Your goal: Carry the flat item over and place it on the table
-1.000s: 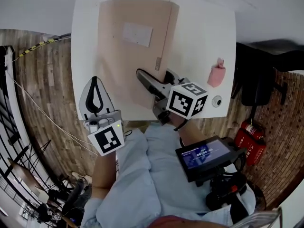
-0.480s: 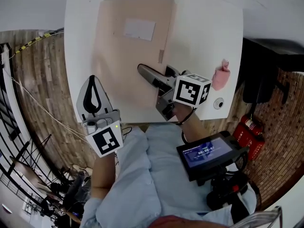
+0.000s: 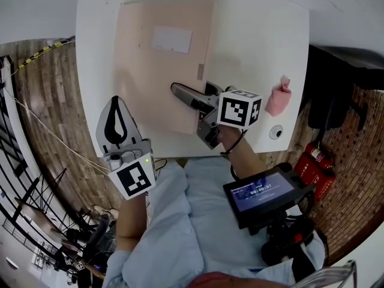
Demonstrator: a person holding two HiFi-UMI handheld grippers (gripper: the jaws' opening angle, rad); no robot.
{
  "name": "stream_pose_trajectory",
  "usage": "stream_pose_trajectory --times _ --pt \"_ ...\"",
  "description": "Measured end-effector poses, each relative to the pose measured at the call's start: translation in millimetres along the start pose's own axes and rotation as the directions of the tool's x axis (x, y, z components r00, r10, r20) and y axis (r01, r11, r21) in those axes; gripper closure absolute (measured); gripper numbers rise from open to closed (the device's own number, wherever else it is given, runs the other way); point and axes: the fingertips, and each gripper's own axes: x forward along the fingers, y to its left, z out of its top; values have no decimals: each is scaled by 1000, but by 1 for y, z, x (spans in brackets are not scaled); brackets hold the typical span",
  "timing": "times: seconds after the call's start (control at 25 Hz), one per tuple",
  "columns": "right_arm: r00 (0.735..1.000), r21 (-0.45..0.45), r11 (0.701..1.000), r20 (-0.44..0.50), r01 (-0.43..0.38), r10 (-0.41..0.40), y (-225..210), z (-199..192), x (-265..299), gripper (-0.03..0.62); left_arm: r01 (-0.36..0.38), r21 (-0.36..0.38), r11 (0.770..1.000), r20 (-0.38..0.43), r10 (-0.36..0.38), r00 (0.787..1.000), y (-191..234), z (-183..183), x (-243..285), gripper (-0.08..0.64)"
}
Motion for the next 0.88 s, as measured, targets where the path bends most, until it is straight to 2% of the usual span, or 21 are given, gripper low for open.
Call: stream_pose_trajectory --times 0.2,0.52,0.88 --pt "998 -46 997 -2 58 -58 -10 3 -6 224 -2 7 1000 -6 2 1000 -7 1 0 551" --pt "984 -167 969 9 179 -180 -22 10 -14 171 4 11 1000 2 -4 1000 -14 10 -2 551" --pt "963 -205 941 43 270 -267 -39 17 -23 160 -1 15 1000 9 1 1000 -13 14 -11 551"
